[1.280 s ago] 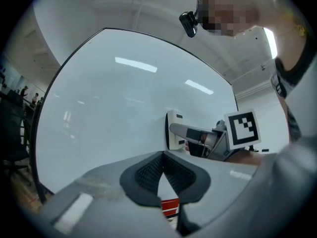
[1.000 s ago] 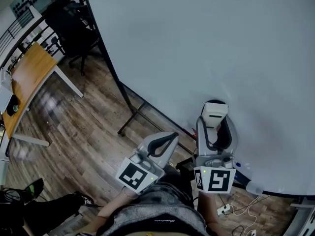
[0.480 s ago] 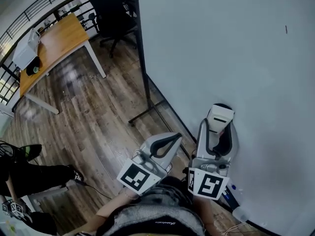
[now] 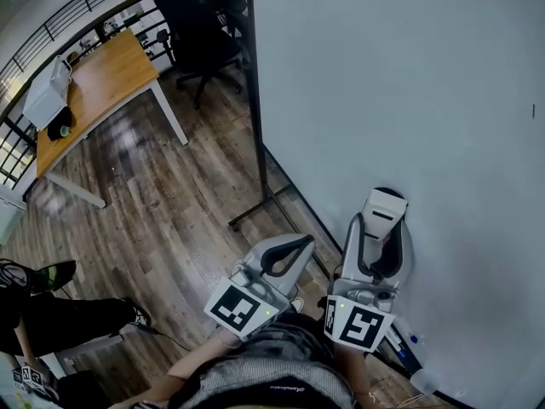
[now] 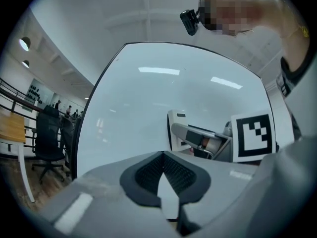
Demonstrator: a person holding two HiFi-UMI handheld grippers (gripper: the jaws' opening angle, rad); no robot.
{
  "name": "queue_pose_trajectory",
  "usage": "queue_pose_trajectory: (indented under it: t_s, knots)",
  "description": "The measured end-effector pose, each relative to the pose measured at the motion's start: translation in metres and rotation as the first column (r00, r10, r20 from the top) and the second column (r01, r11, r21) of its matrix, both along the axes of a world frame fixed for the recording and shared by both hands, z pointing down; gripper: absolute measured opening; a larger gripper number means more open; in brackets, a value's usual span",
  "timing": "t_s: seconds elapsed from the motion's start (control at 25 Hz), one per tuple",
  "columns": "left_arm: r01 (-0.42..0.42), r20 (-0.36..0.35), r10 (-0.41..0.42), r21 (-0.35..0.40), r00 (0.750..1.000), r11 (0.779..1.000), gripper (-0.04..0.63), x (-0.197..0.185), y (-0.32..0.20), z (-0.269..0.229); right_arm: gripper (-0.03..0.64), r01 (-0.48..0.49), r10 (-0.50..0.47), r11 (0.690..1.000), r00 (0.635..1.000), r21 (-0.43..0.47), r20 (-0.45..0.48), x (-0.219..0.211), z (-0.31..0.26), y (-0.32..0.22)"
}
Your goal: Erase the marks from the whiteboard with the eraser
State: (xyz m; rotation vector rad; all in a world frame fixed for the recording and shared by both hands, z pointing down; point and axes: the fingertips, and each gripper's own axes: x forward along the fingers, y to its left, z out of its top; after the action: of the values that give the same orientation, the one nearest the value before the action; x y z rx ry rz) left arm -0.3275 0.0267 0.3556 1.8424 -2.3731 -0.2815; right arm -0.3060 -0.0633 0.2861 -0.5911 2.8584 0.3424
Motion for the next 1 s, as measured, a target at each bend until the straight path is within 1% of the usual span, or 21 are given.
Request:
queue_pose_trajectory:
  t_s: [0.12, 0.28, 0.48, 0.72, 0.84, 1.0]
  knots:
    - [-0.03, 0.001, 0.03, -0.002, 1.0, 1.0, 0.003, -0.02, 0.005, 0.001, 0.242, -0.028, 0.028, 1.0, 1.0, 0.01, -0.004, -0.018, 0.001, 0.002]
    - [-0.05, 0.009, 0.05, 0.007, 0.999, 0.999, 0.003, -0.055, 0.019, -0.001, 0.243, -0.077, 0.077, 0.997, 0.997, 0.013, -0.006, -0.047, 0.0, 0.008]
    - [-0.097, 0.016, 0.097, 0.009, 0.995, 0.995, 0.003, -0.099, 0.04, 0.001, 0.243, -0.108, 0.108, 0.994, 0.994, 0.01, -0.02, -0.088, 0.004, 0.015]
    - [-0.131, 0.014, 0.131, 0.009, 0.991, 0.991, 0.003, -0.132, 0.056, 0.015, 0.244, -0.165, 0.165, 0.986, 0.986, 0.02, -0.02, -0.11, 0.017, 0.015]
    - [-0.142, 0.034, 0.142, 0.005, 0.989, 0.99, 0.003, -0.146, 0.065, 0.017, 0.244, -0.19, 0.19, 0.982, 0.982, 0.013, -0.016, -0.118, 0.019, 0.016]
    - [-0.128, 0.001, 0.128, 0.021, 0.992, 0.992, 0.003, -0.157, 0.066, 0.015, 0.244, -0.197, 0.198, 0.98, 0.98, 0.013, -0.025, -0.129, 0.02, 0.017]
